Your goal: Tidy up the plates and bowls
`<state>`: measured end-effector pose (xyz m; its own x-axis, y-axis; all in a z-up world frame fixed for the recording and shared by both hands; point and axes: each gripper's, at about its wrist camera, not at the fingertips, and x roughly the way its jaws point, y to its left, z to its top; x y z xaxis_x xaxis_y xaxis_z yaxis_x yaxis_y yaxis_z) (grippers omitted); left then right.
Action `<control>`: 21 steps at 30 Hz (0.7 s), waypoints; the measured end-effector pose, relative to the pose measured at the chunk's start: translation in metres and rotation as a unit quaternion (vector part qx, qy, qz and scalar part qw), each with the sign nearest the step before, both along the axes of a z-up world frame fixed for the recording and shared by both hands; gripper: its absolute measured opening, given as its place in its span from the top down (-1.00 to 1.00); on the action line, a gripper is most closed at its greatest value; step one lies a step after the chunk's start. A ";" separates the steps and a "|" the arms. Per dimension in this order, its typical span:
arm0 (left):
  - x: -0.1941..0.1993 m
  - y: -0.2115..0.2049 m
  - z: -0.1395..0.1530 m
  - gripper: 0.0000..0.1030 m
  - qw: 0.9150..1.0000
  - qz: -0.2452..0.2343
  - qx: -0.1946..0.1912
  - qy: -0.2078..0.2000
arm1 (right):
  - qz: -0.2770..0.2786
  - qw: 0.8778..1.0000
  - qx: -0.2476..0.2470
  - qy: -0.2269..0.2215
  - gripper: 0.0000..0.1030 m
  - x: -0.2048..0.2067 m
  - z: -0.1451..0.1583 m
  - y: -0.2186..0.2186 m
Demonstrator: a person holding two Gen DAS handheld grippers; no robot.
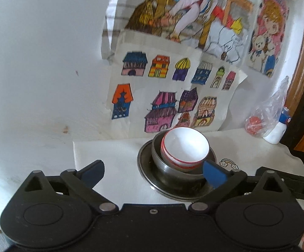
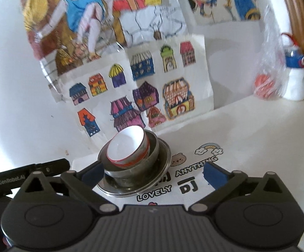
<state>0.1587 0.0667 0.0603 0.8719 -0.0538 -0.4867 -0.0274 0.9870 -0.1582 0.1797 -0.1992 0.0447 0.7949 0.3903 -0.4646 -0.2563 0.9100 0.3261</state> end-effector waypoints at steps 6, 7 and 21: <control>-0.034 -0.010 -0.007 -0.98 0.999 0.005 0.024 -0.027 | -0.013 0.998 -0.030 -0.057 -1.00 -0.041 -0.004 -0.004; -0.038 -0.012 -0.009 -0.98 0.999 0.006 0.024 -0.030 | -0.014 0.997 -0.035 -0.066 -1.00 -0.049 -0.004 -0.005; -0.096 -0.021 -0.037 -0.98 0.997 0.045 0.030 -0.063 | -0.026 0.991 -0.049 -0.120 -1.00 -0.105 -0.024 -0.011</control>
<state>0.0628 0.0458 0.0236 0.9263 0.0528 -0.3731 -0.0991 0.9894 -0.1060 0.0742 -0.2098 0.0210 0.9047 0.3081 -0.2943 -0.2675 0.9483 0.1706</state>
